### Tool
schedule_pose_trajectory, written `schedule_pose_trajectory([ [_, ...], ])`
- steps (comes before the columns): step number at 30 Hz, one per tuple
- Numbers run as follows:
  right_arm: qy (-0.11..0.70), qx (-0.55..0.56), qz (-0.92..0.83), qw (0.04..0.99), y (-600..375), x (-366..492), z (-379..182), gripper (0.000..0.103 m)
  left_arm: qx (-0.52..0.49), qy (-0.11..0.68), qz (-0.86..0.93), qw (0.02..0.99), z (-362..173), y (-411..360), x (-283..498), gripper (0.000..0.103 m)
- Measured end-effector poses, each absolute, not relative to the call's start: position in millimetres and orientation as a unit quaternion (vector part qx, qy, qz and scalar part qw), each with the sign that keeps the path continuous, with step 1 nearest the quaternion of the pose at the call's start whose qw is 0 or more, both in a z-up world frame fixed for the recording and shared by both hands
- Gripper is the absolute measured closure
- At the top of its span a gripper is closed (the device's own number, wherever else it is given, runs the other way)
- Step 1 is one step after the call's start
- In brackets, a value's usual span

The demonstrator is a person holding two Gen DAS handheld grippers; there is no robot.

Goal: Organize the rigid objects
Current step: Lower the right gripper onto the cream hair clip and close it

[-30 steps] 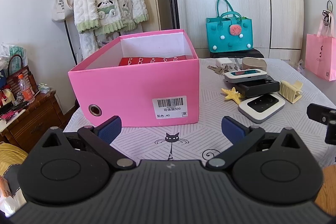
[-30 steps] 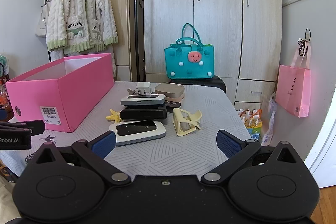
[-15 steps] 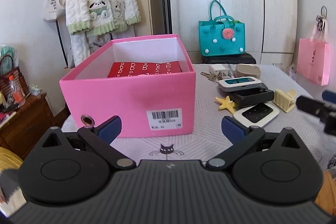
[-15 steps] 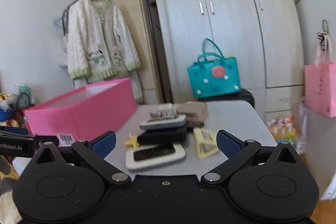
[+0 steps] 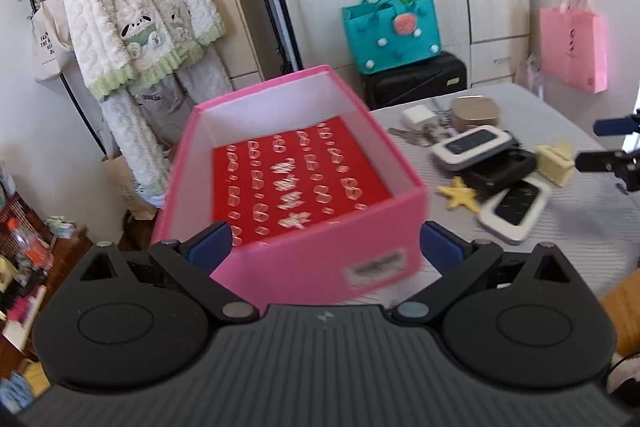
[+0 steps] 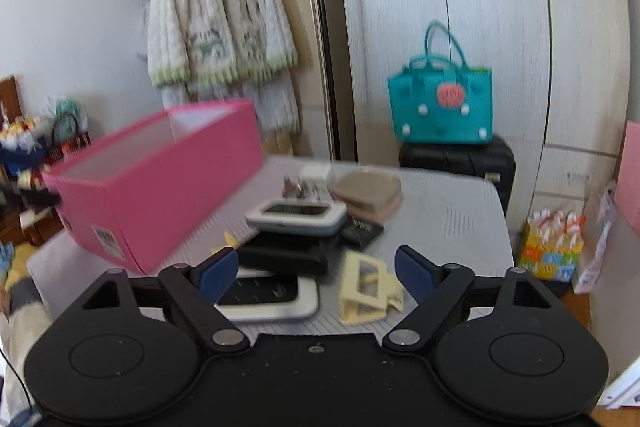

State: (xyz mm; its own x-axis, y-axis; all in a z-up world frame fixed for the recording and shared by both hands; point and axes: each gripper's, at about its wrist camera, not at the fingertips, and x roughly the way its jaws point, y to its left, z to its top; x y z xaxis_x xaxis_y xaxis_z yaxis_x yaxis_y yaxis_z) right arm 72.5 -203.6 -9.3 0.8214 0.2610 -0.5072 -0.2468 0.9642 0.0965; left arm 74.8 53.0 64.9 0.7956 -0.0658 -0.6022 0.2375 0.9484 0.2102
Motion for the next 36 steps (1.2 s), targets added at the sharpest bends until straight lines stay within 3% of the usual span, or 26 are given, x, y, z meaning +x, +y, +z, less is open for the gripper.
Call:
schedule_pose_trajectory([
  [5, 0.316, 0.01, 0.121, 0.941, -209.1, 91.4, -25.6, 0.049, 0.134, 0.329, -0.068, 0.932, 88.2, 80.4, 113.8, 0.003],
  [8, 0.324, -0.016, 0.12, 0.938, -202.4, 98.1, -29.5, 0.054, 0.161, 0.346, -0.044, 0.923, 89.4, 90.9, 142.0, 0.005],
  [13, 0.326, -0.034, 0.077, 0.941, -200.6, 102.5, -28.9, 0.052, 0.178, 0.393, -0.041, 0.901, 82.7, 103.1, 182.9, 0.022],
  [17, 0.325, -0.013, 0.066, 0.943, -206.7, 99.3, -28.2, 0.03, 0.183, 0.42, -0.039, 0.888, 74.3, 115.2, 203.3, 0.03],
  [22, 0.339, -0.005, 0.068, 0.938, -212.4, 113.5, -37.7, 0.029, 0.189, 0.435, -0.027, 0.88, 65.4, 129.0, 226.2, 0.031],
  [25, 0.339, -0.03, 0.082, 0.937, -210.2, 118.8, -43.1, 0.04, 0.186, 0.448, -0.027, 0.874, 59.7, 135.8, 239.3, 0.039],
  [28, 0.324, -0.096, 0.076, 0.938, -201.3, 119.8, -37.2, 0.04, 0.177, 0.462, -0.028, 0.869, 54.7, 143.5, 251.6, 0.048],
  [29, 0.322, -0.102, 0.081, 0.938, -201.4, 121.4, -33.0, 0.04, 0.172, 0.467, -0.028, 0.867, 53.0, 146.1, 255.7, 0.054],
  [32, 0.321, -0.08, 0.088, 0.939, -207.1, 128.5, -20.3, 0.04, 0.166, 0.481, -0.024, 0.86, 45.8, 152.2, 265.1, 0.086],
  [36, 0.318, -0.065, 0.087, 0.942, -211.0, 133.5, -13.6, 0.04, 0.142, 0.495, -0.043, 0.856, 37.8, 157.3, 267.7, 0.095],
])
